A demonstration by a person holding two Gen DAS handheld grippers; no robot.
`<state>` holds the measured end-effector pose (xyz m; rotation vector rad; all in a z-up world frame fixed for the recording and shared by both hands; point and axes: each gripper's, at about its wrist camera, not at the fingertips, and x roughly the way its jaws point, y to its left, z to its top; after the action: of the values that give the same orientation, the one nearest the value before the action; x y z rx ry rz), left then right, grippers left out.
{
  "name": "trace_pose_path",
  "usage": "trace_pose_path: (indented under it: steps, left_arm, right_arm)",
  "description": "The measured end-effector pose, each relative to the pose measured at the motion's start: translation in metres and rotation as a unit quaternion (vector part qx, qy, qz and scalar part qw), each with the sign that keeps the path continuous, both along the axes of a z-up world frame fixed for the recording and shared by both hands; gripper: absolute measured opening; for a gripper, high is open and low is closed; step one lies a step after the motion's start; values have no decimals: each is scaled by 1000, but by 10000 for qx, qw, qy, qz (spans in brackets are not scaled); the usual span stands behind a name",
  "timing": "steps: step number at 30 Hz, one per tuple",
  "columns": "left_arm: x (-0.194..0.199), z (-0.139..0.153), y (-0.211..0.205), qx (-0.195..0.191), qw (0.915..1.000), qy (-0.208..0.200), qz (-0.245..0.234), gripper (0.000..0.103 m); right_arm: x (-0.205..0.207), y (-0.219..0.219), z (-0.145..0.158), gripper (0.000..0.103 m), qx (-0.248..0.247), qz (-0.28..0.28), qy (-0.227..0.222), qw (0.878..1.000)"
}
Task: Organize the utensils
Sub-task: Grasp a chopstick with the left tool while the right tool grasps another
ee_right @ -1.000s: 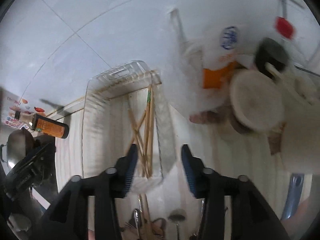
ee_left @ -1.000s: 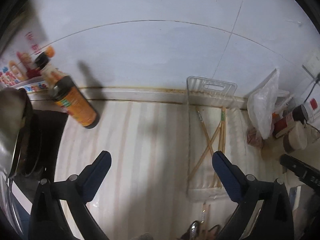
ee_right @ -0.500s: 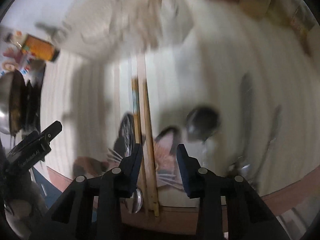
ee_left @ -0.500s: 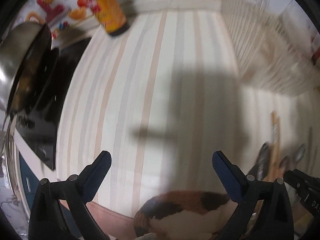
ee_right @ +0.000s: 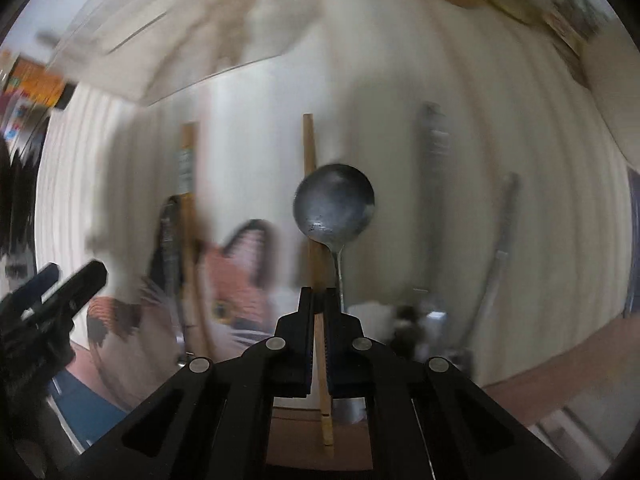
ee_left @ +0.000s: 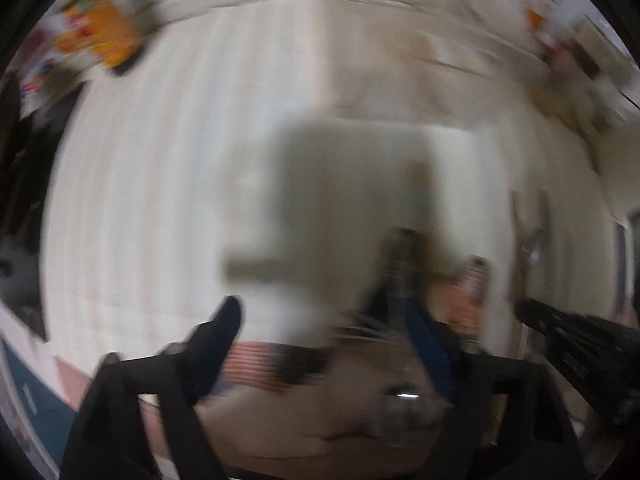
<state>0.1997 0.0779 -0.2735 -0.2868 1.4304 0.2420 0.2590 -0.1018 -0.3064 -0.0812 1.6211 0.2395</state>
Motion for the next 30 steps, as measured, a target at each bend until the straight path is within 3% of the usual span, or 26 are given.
trace_pose_path:
  steps: [3, 5, 9, 10, 11, 12, 18, 21, 24, 26, 30]
  left_arm:
    - [14, -10, -29, -390, 9986, 119, -343, 34]
    - [21, -17, -43, -477, 9973, 220, -507, 32]
    - [31, -27, -63, -239, 9960, 349, -788, 30]
    - [33, -28, -67, -199, 9954, 384, -855, 24]
    - [34, -31, -70, -189, 9947, 459, -901, 10]
    - [35, -32, -71, -86, 9945, 466, -930, 5]
    - [32, -34, -54, 6, 9951, 379, -913, 4]
    - [28, -35, -32, -16, 9969, 403, -679, 4]
    - [25, -36, -11, -154, 9981, 406, -440, 4]
    - [23, -39, 4, -330, 9983, 393, -292, 4]
    - [15, -43, 27, -547, 9978, 379, -66, 4]
  right_arm:
    - [6, -22, 1, 4, -60, -229, 5, 9997]
    - [9, -34, 3, 1, -106, -335, -15, 9994]
    - [13, -51, 6, 0, -184, -519, -41, 9985]
    - [14, -56, 4, 0, -164, -588, 12, 9981]
    - [14, -60, 3, 0, -156, -628, 53, 9979]
    - [13, -65, 1, 0, -133, -680, 89, 9976]
    - [6, -104, 3, 1, 327, -963, 170, 9947]
    - [5, -105, 11, 2, 658, -921, 149, 9935]
    - [2, -91, 12, 11, 784, -723, 151, 9942]
    - [-1, -84, 8, 19, 573, -549, 137, 9968]
    - [-13, -56, -1, 18, -46, -194, 99, 9998]
